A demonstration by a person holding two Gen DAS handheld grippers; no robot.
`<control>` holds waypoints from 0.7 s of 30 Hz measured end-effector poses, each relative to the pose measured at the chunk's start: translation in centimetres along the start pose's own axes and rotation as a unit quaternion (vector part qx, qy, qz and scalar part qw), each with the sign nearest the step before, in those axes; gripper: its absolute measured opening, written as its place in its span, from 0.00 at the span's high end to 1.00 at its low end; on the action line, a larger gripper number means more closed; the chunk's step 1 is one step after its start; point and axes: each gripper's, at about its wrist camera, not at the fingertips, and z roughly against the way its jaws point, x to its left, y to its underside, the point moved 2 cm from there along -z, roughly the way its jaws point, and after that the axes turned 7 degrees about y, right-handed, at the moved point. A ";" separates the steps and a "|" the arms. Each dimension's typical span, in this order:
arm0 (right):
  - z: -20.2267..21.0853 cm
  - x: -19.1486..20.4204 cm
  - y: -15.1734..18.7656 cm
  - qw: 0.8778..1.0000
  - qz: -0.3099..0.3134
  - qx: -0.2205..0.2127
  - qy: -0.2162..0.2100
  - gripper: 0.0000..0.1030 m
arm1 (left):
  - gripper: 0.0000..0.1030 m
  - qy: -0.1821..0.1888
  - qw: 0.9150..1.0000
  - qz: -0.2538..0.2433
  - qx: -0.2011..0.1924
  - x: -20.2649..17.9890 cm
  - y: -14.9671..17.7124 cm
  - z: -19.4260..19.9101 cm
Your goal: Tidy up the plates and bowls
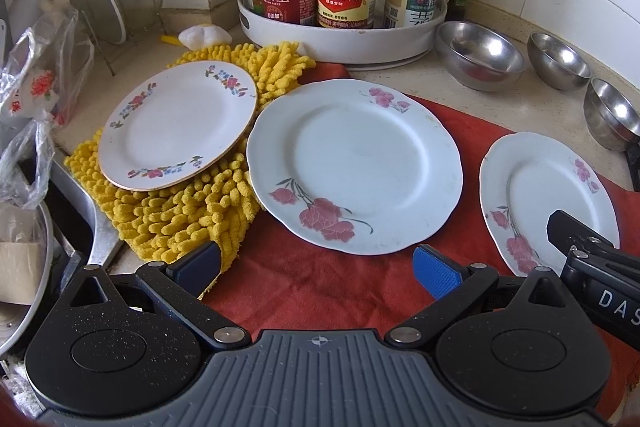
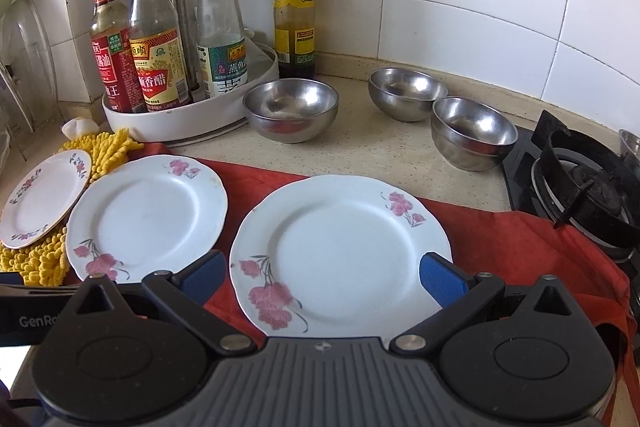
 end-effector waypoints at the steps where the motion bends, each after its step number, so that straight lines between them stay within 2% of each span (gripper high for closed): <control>1: -0.2 0.0 -0.1 1.000 0.000 0.001 -0.001 0.01 | 0.00 -0.002 1.000 0.000 0.002 -0.1 -0.1 -0.2; 13: -2.8 -0.1 -1.6 0.999 0.020 0.010 -0.025 0.01 | 0.00 -0.018 1.000 0.006 0.011 -0.1 -1.1 -1.9; 18: -4.8 -1.5 -2.8 0.999 0.043 0.008 -0.029 0.02 | 0.00 -0.023 0.999 -0.016 0.020 -0.1 -1.0 -2.8; 21: -6.3 -3.1 -3.4 0.998 0.048 0.015 -0.022 0.02 | 0.01 0.003 0.999 -0.025 0.020 -0.9 -0.7 -2.9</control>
